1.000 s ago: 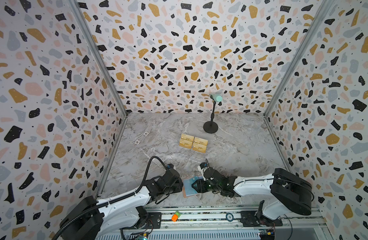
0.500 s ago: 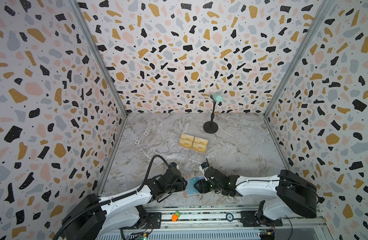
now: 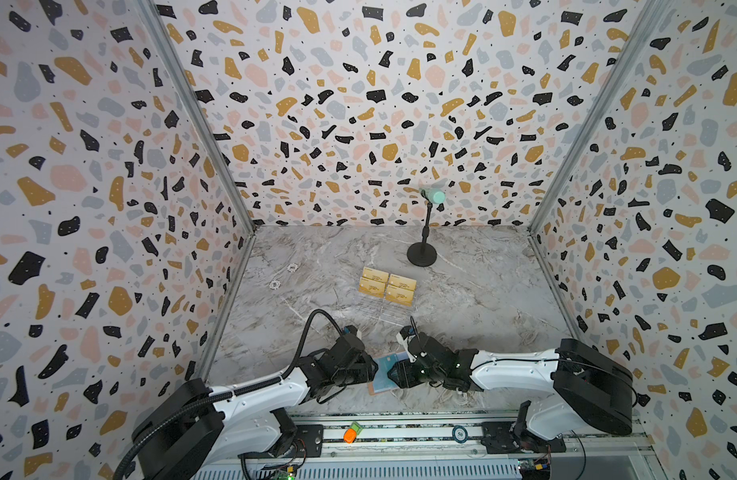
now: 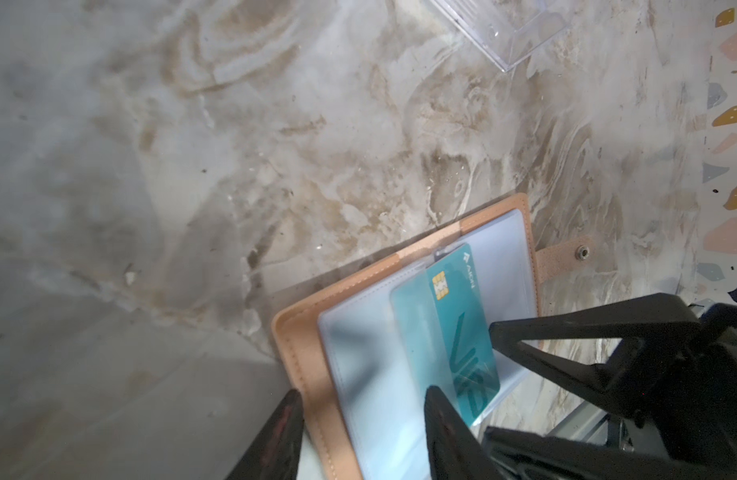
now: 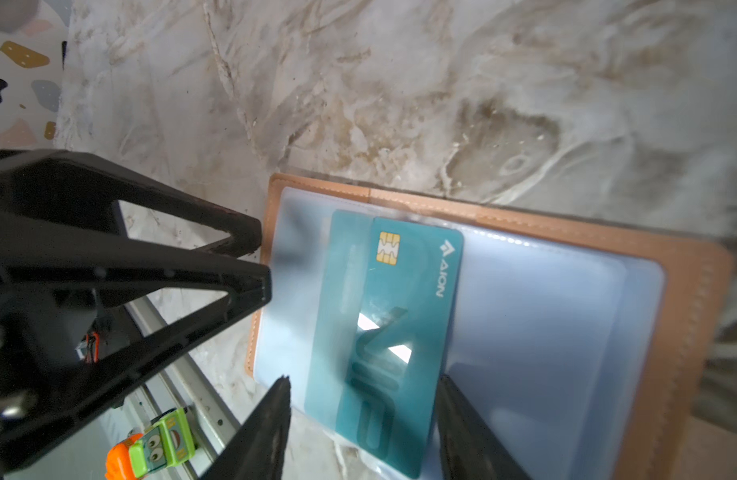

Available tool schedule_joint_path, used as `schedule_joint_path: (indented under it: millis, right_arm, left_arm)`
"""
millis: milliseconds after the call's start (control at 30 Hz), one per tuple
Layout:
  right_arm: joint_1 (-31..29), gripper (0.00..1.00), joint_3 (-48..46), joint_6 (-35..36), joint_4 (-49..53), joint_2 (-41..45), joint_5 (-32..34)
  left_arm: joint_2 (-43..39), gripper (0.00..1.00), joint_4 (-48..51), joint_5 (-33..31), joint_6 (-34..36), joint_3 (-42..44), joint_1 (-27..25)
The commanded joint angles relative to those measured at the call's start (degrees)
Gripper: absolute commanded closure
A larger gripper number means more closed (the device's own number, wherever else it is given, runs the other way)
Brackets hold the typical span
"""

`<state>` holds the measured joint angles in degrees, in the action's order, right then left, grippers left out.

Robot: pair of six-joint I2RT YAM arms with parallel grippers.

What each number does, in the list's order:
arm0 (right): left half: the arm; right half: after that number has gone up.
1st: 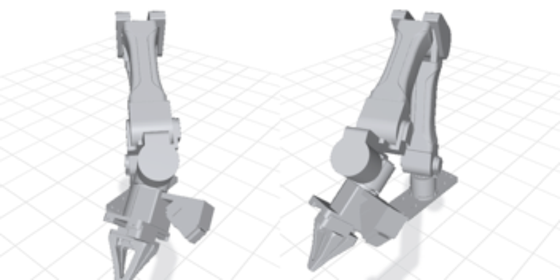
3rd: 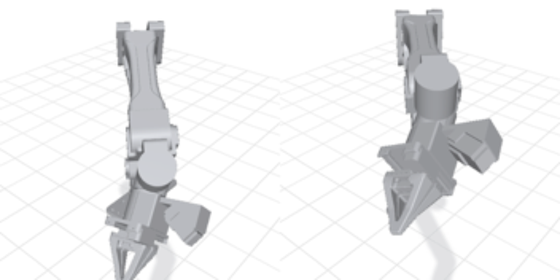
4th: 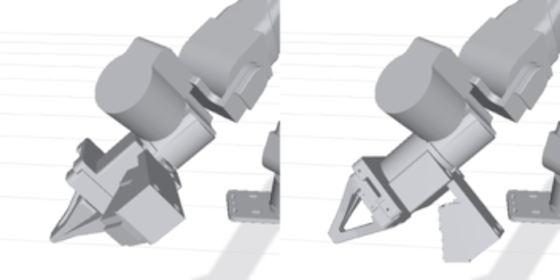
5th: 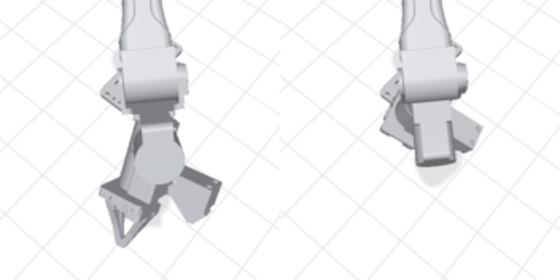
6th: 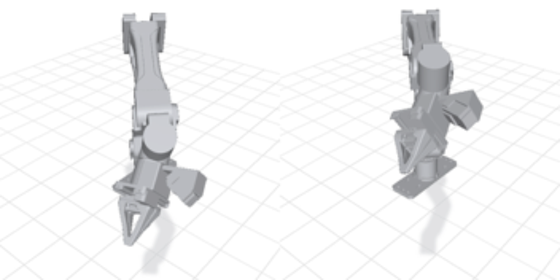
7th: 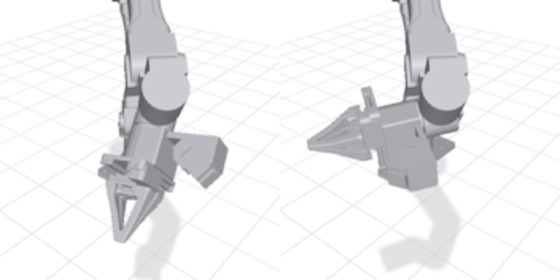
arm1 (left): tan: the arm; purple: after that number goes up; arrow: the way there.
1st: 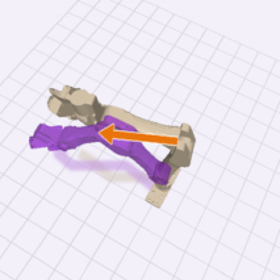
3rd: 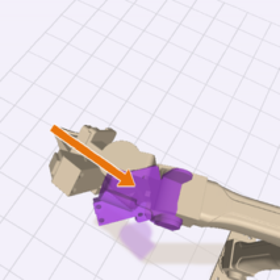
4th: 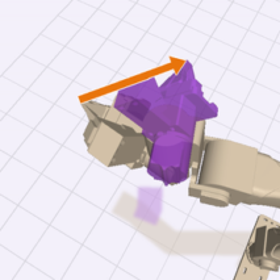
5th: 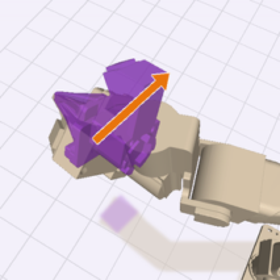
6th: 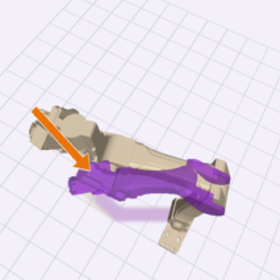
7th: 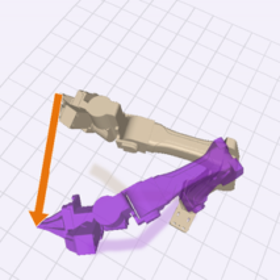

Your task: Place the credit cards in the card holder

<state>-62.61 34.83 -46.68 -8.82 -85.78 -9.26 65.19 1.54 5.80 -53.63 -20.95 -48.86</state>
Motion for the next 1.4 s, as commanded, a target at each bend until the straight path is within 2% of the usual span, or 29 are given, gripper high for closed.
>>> schedule_joint_path:
  millis: [0, 667, 1000, 1167, 1367]
  right_arm:
    - [-0.52, 0.44, 1.30, -1.27, -1.67, -1.10, -3.29]
    - [-0.68, 0.45, 2.88, -2.05, -13.11, -6.10, -8.85]
    - [-0.67, 0.45, 3.10, -2.36, -17.55, -6.69, -10.71]
    - [-0.69, 0.45, 3.24, -1.69, -15.55, -6.21, -9.66]
    - [-0.04, 0.45, 4.80, 2.82, -5.09, -1.63, -4.90]
  left_arm:
    - [0.47, 0.51, -3.14, 1.58, -0.28, 1.26, 0.09]
    - [-0.11, 0.53, -4.60, 1.40, -0.05, 2.73, 0.17]
    - [-1.89, 0.54, -1.19, 0.05, 0.53, 2.93, 0.26]
    - [-3.83, 0.54, 1.61, -2.78, 0.53, 2.94, 0.58]
    - [-5.25, 0.55, 9.31, -8.34, 1.63, -0.36, 0.71]
